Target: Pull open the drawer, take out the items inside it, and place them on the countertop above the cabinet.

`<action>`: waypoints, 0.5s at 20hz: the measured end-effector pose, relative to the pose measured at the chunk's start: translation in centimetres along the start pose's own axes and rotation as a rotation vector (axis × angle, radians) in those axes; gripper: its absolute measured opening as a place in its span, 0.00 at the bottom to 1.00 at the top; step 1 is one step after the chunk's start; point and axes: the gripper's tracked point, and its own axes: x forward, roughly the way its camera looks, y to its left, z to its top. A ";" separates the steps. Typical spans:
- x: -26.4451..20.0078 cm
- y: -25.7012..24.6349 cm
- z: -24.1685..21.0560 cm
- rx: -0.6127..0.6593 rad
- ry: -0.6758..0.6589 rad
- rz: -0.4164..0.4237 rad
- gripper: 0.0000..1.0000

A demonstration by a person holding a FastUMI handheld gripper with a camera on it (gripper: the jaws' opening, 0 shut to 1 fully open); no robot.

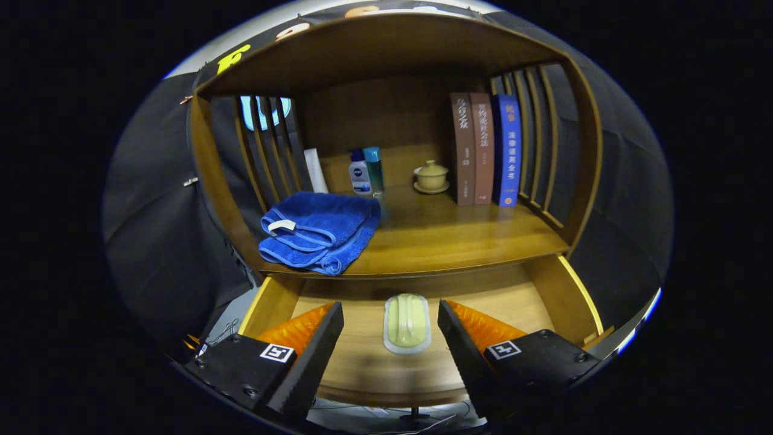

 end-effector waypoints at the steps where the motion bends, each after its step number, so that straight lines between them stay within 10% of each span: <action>1: 1.3 -0.2 0.0 -0.007 0.028 -0.006 1.00; 10: 9.1 -2.2 -5.0 -0.017 0.353 -0.074 0.99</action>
